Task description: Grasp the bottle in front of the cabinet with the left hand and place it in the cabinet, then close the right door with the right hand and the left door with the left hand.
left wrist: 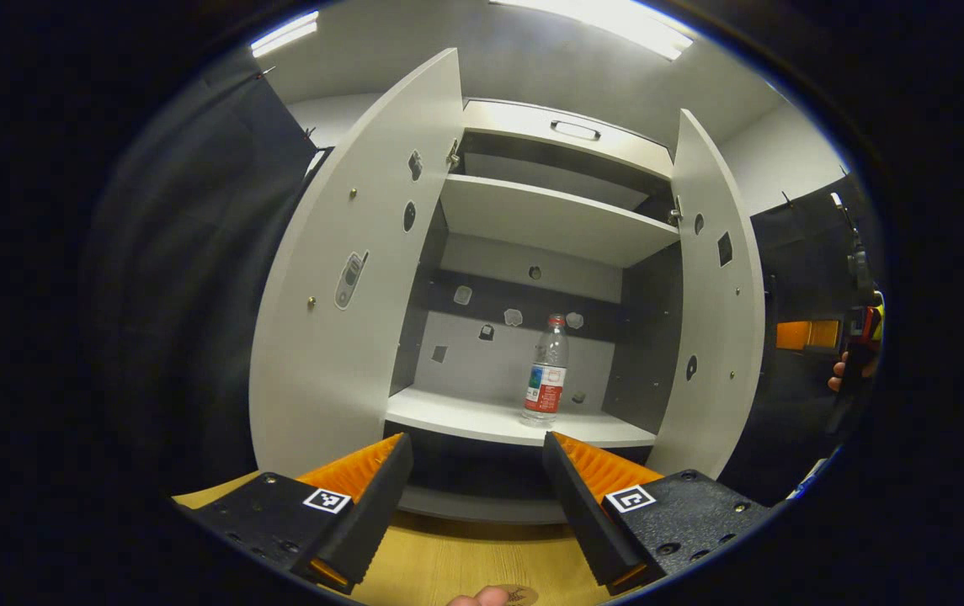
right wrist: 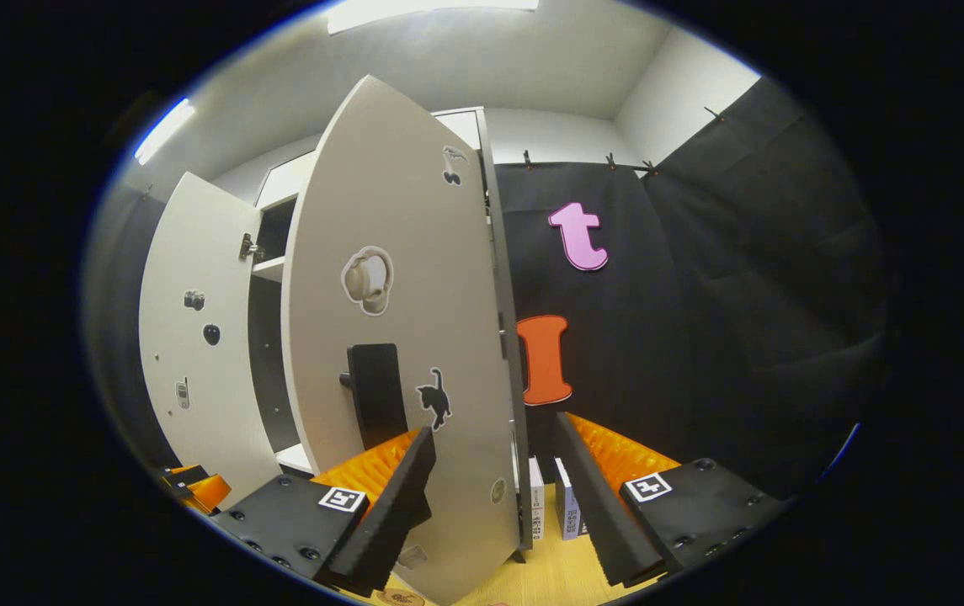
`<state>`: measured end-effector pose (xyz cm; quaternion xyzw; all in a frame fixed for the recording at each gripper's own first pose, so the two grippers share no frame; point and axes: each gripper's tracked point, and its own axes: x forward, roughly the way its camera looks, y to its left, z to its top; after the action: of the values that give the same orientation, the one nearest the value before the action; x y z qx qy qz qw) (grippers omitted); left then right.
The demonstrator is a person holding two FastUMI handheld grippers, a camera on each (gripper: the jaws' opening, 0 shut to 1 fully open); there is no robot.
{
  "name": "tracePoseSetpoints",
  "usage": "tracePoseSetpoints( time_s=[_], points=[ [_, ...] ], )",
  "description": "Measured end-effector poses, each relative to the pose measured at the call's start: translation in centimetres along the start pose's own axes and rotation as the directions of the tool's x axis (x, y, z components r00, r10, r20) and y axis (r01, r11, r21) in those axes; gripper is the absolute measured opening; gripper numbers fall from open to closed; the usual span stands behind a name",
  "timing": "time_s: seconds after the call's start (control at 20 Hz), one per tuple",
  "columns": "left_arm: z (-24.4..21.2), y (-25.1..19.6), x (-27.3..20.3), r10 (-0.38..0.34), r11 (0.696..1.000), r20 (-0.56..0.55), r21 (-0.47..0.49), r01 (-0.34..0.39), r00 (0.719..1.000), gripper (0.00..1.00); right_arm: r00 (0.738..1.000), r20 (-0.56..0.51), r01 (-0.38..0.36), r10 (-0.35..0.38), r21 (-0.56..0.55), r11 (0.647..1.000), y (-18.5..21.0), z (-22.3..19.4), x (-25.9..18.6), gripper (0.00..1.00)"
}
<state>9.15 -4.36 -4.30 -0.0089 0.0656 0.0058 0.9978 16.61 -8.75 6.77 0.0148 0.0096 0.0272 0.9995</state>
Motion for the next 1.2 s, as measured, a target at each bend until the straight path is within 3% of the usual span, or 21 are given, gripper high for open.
tracePoseSetpoints(
  time_s=[0.2,0.4,0.85,1.2],
  points=[
    [0.3,1.5,-0.5,0.026,1.0,0.008,0.01,-0.026,1.0,0.95,1.0,-0.003,-0.018,0.018,-0.002,1.0,2.3,-0.3,1.0,0.96],
    [0.6,2.5,-0.9,0.05,0.999,0.018,0.004,-0.05,0.999,0.95,0.995,-0.021,-0.097,0.098,0.04,0.994,5.6,-1.0,1.5,1.0],
    [1.1,5.2,-2.0,0.124,0.992,0.03,0.022,-0.125,0.992,0.95,0.979,-0.063,-0.189,0.192,0.054,0.981,9.5,-2.7,3.0,0.98],
    [2.1,7.7,-2.9,0.187,0.981,0.051,0.035,-0.189,0.981,0.94,0.976,-0.105,-0.189,0.191,0.035,0.981,11.0,-4.4,5.9,0.97]
  ],
)
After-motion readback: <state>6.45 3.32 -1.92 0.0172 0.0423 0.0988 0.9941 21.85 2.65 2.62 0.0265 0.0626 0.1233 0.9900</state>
